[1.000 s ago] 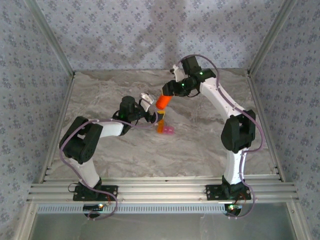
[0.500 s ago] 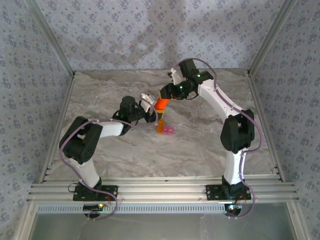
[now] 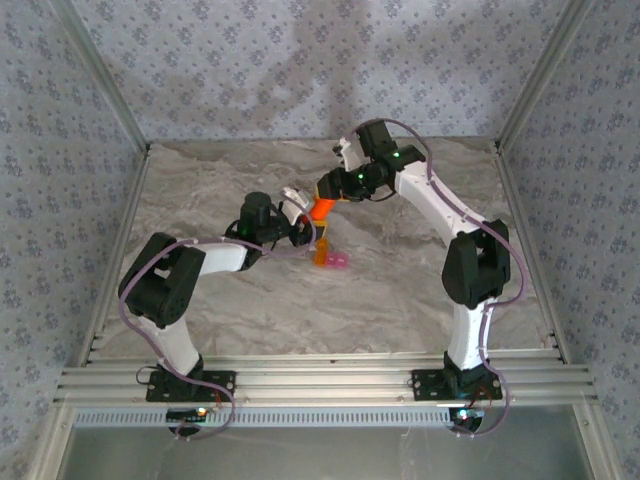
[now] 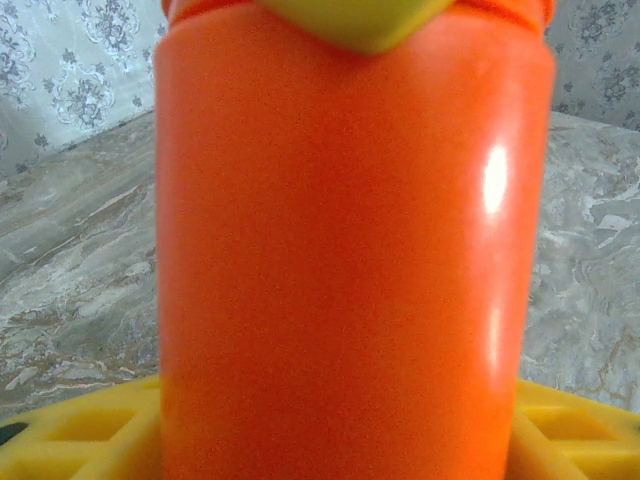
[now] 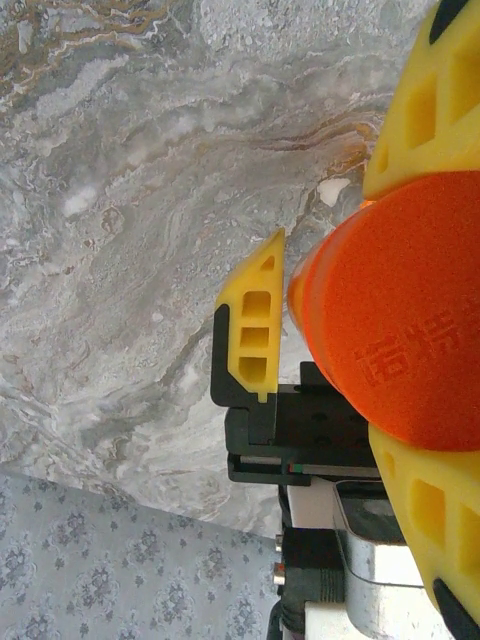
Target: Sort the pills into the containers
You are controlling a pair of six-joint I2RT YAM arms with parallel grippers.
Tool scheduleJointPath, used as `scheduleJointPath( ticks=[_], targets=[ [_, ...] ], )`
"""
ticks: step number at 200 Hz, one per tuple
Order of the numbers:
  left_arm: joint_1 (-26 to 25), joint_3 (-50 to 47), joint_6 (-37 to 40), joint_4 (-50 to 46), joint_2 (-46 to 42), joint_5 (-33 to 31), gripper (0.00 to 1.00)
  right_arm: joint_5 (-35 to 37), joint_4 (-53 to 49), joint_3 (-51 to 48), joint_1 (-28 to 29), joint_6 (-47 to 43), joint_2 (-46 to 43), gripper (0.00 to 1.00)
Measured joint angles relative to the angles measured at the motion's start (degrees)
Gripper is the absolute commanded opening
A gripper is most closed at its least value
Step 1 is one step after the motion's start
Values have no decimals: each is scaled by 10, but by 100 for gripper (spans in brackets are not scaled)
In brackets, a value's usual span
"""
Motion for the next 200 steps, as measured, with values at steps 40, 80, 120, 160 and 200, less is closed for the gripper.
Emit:
scheduleJointPath(
  ticks=[40,80,120,160,200],
  targets=[
    [0,1,2,0,0,2,54,-1,2,-1,0,1,-2,32],
    [0,1,2,-3,0,2,46,-2,7,-7,0,3,-2,32],
    [0,1,-2,-4,-2,2,32,-5,13,-9,0,6,-3,32],
    [0,1,-3,-12,-7,2,3,-9,17,-11,0,10,-4,33],
    [1,1,-6,-20,-13,1,0,-16,24,-12,-3,18,-4,44]
  ],
)
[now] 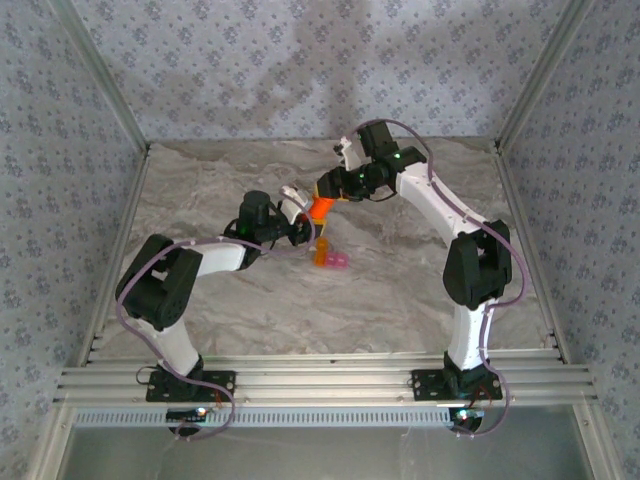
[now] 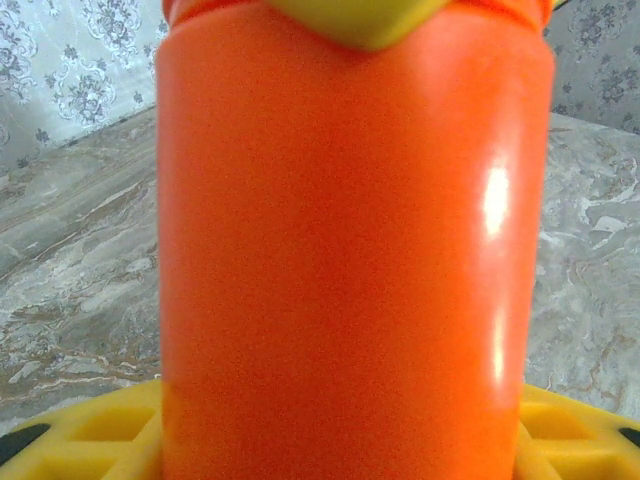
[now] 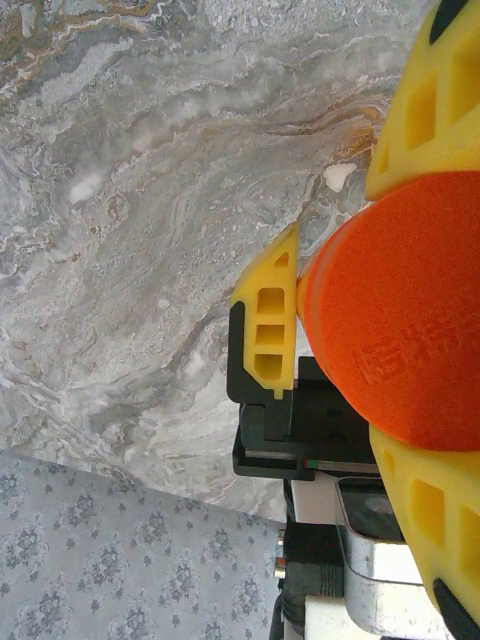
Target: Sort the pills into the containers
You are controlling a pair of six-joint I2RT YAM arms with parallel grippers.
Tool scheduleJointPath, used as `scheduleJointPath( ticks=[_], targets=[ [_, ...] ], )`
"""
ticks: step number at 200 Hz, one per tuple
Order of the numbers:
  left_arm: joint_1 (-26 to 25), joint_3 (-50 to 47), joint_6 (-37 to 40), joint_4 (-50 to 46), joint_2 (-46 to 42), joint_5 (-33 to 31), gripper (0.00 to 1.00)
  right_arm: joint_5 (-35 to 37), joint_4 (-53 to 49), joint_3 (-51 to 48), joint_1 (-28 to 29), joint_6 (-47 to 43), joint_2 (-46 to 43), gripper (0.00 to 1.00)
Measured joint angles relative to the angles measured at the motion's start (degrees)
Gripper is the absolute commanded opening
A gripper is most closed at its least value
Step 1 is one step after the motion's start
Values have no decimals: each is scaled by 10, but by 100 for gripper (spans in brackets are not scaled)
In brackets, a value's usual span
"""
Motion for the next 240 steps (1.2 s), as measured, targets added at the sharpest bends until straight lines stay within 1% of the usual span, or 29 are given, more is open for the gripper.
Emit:
scheduleJointPath(
  ticks=[20,72,104,122,146,182,199,216,240],
  targets=[
    [1,2,-2,-5,-1,0,0,-5,6,-3,-3,8,0,54],
    [0,17,-17,-10,-2,-4,0,-27,49,-25,-25,39,-19,67],
    [0,19,-23,-24,-7,-7,0,-31,89,-60,-52,60,-63,70],
    [0,35,-23,-54,-7,-6,0,-27,118,-92,-64,77,-93,70],
    [0,71,-23,-104,-7,-1,0,7,172,-157,-75,113,-137,72],
    [0,110,-23,-165,-7,11,0,91,254,-258,-68,160,-190,77],
    [2,130,-24,-200,-5,24,0,122,287,-282,-58,175,-196,81],
    [2,150,-27,-229,-1,35,0,143,311,-290,-50,185,-197,81],
    [3,160,-27,-249,7,46,0,150,340,-289,-44,192,-197,82]
  ],
)
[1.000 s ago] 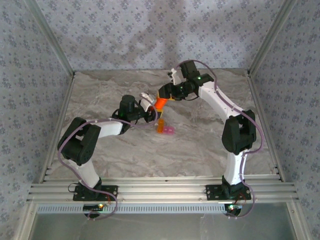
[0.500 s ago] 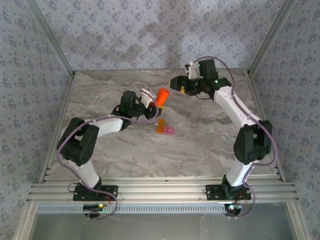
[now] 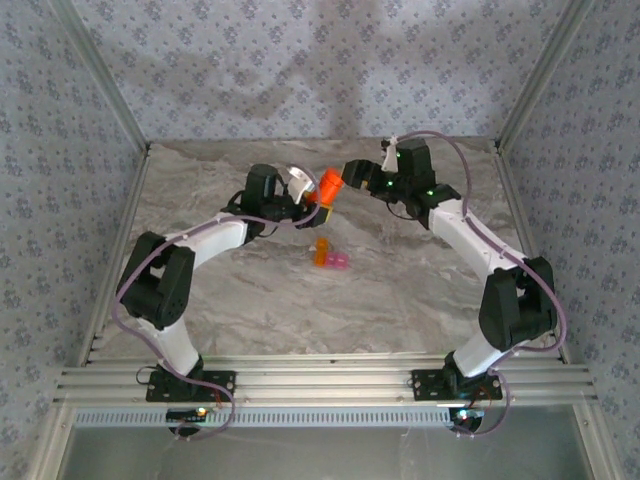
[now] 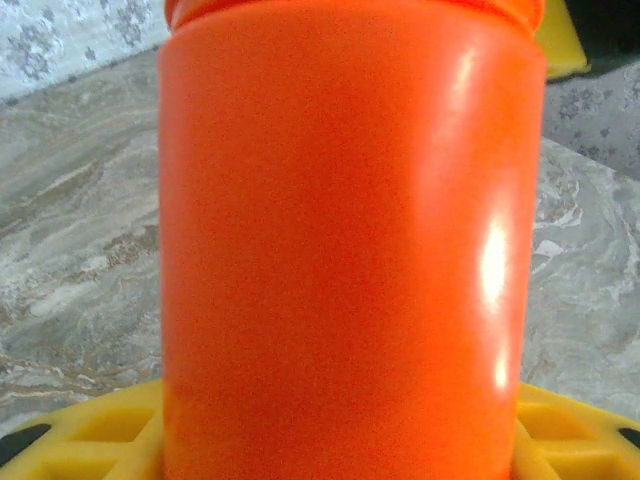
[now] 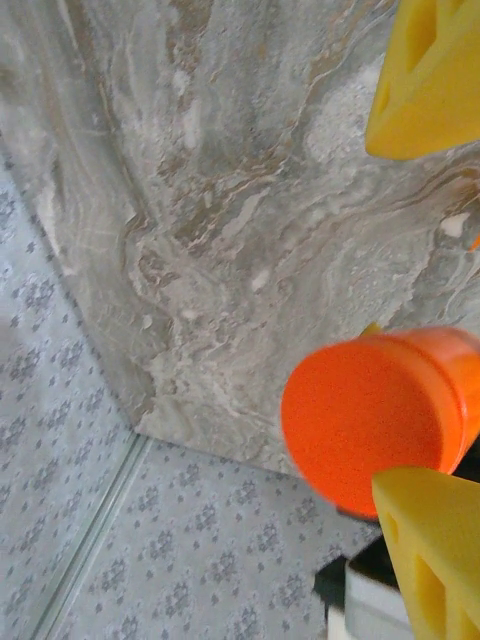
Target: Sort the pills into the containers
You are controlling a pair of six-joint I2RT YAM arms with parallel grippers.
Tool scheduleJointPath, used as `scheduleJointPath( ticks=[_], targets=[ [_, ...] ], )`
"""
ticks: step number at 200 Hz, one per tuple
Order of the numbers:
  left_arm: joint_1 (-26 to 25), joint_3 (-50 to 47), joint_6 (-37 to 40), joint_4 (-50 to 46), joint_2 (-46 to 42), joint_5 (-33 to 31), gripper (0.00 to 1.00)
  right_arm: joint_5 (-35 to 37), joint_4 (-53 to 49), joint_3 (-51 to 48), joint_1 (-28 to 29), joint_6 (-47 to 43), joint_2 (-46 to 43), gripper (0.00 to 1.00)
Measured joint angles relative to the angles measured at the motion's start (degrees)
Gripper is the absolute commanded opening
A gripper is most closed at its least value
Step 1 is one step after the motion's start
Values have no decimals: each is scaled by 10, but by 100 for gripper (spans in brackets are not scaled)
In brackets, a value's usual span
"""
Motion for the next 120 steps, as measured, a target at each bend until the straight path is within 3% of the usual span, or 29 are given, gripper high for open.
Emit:
scheduleJointPath(
  ticks=[120],
  targets=[
    [0,0,0,-17,4,8,0,-23,31,38,27,24,65,75]
  ],
)
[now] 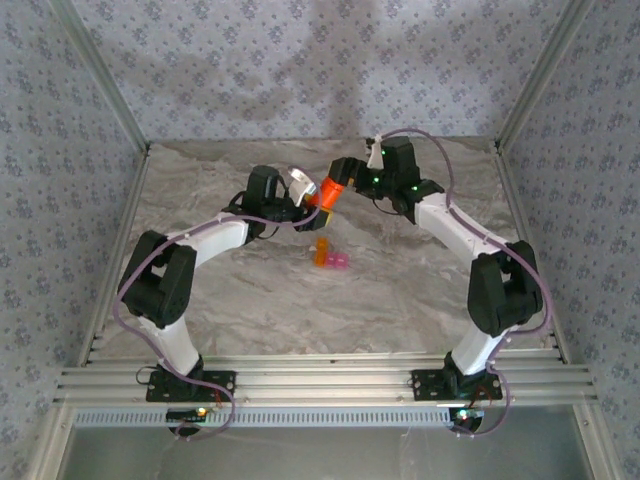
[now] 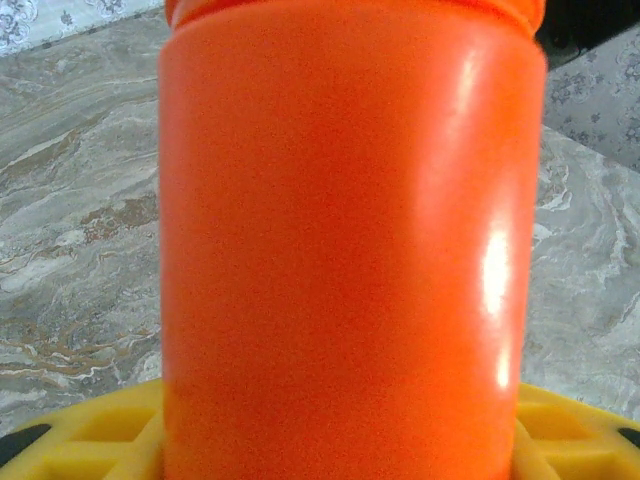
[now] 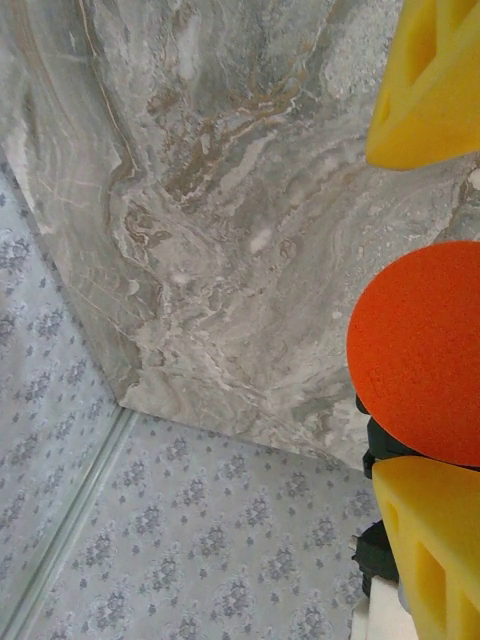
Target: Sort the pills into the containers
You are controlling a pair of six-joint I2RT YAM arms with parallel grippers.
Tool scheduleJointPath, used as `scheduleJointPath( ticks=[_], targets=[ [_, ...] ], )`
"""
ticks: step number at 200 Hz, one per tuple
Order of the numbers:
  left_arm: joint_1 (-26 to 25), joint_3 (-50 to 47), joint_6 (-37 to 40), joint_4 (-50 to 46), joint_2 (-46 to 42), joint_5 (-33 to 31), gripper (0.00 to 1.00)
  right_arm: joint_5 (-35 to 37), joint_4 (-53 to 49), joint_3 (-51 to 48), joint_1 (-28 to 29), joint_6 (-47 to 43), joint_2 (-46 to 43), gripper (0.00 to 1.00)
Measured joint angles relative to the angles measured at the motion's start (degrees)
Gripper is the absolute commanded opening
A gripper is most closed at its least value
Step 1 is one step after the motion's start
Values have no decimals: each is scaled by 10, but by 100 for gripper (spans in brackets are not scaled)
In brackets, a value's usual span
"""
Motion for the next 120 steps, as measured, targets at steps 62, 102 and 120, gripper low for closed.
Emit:
scheduleJointPath(
  ticks=[62,102,120],
  targets=[
    [0,0,0,0,0,0,0,-21,0,7,10,-1,10,50],
    [2,0,0,3,0,1,0,-47,15,7,2,-16,13,38],
    [6,0,-7,9,0,12,0,-96,53,-1,-11,-33,21,38]
  ],
)
